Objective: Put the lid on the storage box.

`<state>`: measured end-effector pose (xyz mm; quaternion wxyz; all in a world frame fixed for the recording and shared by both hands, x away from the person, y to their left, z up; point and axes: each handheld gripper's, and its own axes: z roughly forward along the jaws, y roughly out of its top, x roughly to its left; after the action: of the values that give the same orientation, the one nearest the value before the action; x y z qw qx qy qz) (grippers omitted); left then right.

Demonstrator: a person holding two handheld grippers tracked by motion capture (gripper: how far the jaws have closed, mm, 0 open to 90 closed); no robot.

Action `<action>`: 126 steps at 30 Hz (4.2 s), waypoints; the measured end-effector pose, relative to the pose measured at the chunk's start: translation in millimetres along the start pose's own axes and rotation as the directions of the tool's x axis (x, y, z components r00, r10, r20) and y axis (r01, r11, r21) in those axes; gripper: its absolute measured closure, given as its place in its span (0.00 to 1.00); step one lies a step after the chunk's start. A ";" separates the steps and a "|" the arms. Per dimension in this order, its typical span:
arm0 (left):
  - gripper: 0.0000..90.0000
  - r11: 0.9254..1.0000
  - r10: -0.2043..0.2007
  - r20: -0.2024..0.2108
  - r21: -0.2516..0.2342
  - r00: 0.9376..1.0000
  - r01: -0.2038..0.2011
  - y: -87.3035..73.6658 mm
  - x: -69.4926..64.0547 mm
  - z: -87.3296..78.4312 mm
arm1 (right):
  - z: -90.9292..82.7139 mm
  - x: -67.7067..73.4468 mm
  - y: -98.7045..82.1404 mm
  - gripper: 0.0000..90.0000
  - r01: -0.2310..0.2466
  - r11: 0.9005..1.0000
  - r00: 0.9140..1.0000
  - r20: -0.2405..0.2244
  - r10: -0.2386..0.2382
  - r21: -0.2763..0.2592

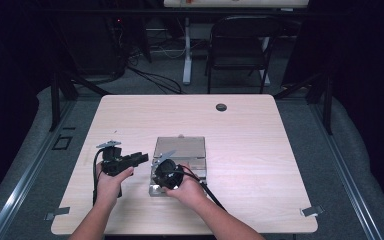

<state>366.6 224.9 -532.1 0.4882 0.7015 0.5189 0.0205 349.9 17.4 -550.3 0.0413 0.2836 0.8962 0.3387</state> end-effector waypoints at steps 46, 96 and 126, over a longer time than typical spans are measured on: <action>0.65 1.000 0.004 -0.006 0.000 1.000 -0.004 -0.5 -1.9 1.7 | -20.7 -5.6 -5.2 0.87 -0.023 0.999 1.000 -0.010 0.023 -0.034; 0.59 0.989 0.086 0.050 0.117 0.995 -0.092 18.8 -21.1 36.6 | -90.4 -89.8 -28.6 0.50 -0.234 0.959 0.957 0.139 0.256 -0.158; 0.57 0.988 -0.010 -0.026 0.154 1.000 0.014 29.9 2.9 61.9 | -77.7 -140.2 -31.6 0.48 -0.449 0.869 0.869 0.125 0.478 -0.207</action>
<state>422.3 186.5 -544.8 0.4258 0.7338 0.5292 -0.0138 431.2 -122.5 -527.2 0.0598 0.5144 0.7620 0.3888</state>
